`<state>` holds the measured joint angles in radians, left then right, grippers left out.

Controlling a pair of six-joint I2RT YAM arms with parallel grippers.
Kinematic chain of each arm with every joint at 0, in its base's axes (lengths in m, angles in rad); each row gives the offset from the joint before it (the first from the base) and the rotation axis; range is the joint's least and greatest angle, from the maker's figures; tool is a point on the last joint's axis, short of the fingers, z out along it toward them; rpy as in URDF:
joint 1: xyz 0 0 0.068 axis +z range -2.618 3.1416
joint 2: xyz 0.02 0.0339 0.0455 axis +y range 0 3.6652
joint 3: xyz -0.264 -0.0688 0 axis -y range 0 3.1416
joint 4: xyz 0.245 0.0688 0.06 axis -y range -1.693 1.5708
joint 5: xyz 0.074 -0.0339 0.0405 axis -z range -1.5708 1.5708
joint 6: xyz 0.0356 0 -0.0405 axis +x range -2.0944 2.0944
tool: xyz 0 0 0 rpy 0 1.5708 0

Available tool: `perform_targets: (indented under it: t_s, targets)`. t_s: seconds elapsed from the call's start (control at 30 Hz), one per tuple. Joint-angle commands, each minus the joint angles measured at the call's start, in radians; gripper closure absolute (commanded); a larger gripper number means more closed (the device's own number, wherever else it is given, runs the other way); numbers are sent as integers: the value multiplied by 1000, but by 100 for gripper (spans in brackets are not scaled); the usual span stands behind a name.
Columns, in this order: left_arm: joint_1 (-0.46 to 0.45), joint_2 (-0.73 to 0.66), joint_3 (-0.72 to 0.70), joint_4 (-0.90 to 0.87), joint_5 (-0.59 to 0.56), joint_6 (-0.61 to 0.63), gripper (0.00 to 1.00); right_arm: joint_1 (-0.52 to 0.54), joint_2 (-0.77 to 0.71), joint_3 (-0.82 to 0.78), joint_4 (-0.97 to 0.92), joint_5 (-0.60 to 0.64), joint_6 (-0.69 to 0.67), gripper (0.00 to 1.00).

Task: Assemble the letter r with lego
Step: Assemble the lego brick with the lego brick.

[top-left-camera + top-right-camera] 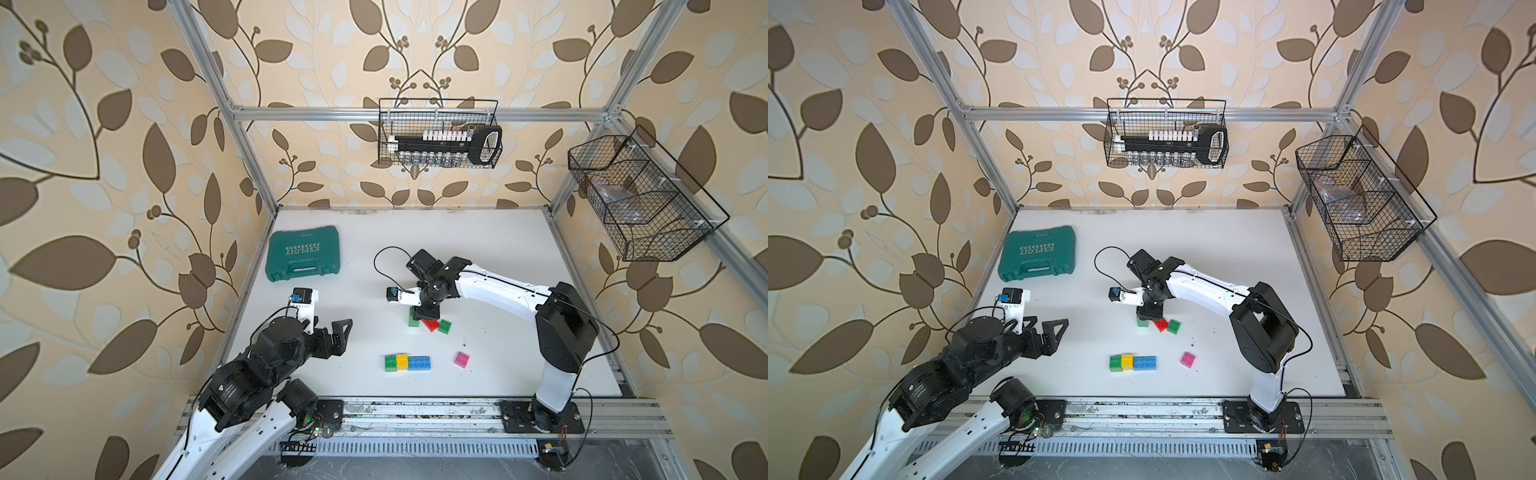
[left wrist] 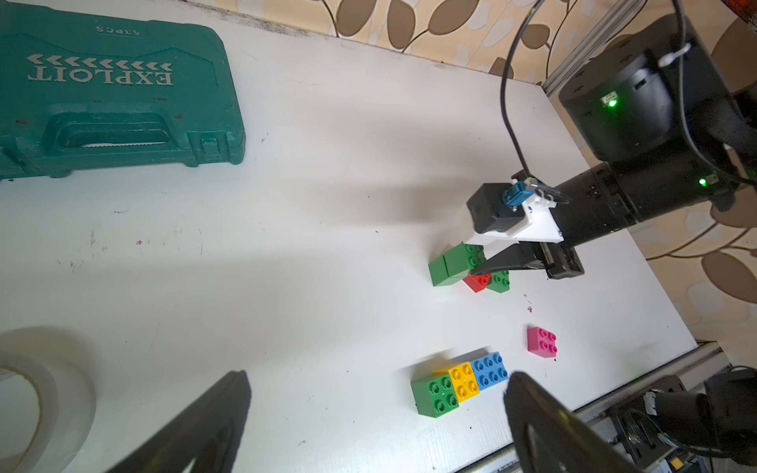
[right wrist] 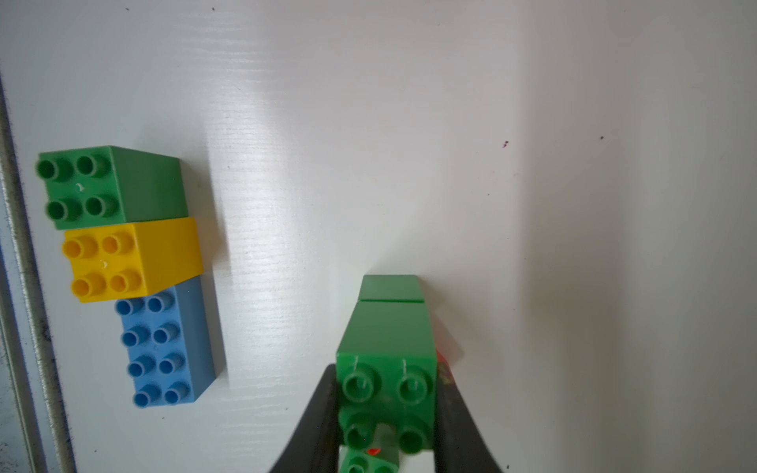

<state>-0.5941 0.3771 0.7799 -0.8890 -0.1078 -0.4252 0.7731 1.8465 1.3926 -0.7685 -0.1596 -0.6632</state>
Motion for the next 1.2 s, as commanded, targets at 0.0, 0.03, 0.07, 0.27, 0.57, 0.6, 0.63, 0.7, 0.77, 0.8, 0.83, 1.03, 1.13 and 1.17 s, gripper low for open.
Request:
perform_targets:
  t_s: [0.0, 0.03, 0.07, 0.27, 0.57, 0.6, 0.63, 0.7, 0.77, 0.8, 0.83, 1.03, 1.13, 1.17]
  targets:
    - [7, 13, -4, 22, -9, 5, 1, 6, 51, 26, -67, 31, -9, 100]
    - [8, 13, -4, 22, -9, 5, 1, 8, 64, 41, -85, 38, -5, 100]
    - [8, 13, -4, 22, -9, 4, 1, 10, 81, 59, -107, 44, 1, 100]
    - [7, 16, -5, 22, -9, 5, 1, 10, 159, 133, -172, 53, 65, 100]
    - [8, 17, -5, 23, -10, 5, 1, 11, 255, 189, -235, 81, 99, 100]
    - [8, 18, -5, 23, -10, 6, 1, 9, 265, 185, -237, 86, 100, 100]
    - [8, 17, -5, 23, -10, 5, 1, 7, 272, 177, -235, 87, 102, 100]
    - [7, 17, -7, 24, -10, 6, 1, 6, 272, 146, -204, 99, 114, 100]
    - [8, 19, -8, 25, -10, 6, 1, 1, 253, 99, -151, 98, 129, 100]
    - [8, 22, -8, 25, -8, 6, 1, -2, 241, 70, -120, 90, 138, 100]
    - [8, 25, -8, 25, -7, 6, 1, -6, 232, 52, -97, 85, 147, 100]
    - [9, 42, -8, 25, -5, 7, 1, -21, 235, 8, -33, 87, 180, 100]
    - [8, 49, -8, 25, -7, 6, 1, -25, 271, 40, -59, 81, 182, 100]
    - [9, 50, -8, 25, -8, 6, 1, -27, 282, 50, -68, 83, 182, 100]
